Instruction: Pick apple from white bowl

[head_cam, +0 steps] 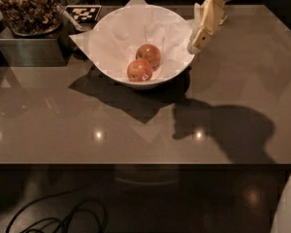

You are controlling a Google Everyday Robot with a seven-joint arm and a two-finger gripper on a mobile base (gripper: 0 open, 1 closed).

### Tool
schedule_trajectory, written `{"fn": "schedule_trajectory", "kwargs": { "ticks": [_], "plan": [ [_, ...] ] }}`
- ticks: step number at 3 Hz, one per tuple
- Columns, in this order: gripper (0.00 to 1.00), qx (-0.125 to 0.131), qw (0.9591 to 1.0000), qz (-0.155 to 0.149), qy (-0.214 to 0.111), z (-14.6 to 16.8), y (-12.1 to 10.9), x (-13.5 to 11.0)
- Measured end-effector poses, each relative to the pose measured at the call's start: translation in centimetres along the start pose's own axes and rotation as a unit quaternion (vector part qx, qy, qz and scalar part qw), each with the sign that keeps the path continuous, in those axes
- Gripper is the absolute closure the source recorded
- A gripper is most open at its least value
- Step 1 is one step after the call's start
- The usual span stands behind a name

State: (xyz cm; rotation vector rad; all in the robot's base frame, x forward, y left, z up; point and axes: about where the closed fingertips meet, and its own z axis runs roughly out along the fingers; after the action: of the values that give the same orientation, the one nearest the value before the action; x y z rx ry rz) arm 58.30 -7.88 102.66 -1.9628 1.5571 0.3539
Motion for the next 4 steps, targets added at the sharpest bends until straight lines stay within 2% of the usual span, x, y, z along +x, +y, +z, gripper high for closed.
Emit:
{"fn": "schedule_trajectory", "kwargs": {
  "ticks": [1, 2, 3, 4],
  "plan": [
    [0.0, -0.021, 0.9989, -0.041, 0.01, 2.7, -2.2, -1.1],
    [0.0, -0.024, 0.9953, -0.093, 0.017, 5.7, -5.4, -2.8],
    [0.12, -0.005, 0.9953, -0.096, 0.01, 6.0, -6.6, -3.5],
    [0.11, -0.004, 0.9953, -0.096, 0.01, 6.0, -6.6, -3.5]
  ]
}}
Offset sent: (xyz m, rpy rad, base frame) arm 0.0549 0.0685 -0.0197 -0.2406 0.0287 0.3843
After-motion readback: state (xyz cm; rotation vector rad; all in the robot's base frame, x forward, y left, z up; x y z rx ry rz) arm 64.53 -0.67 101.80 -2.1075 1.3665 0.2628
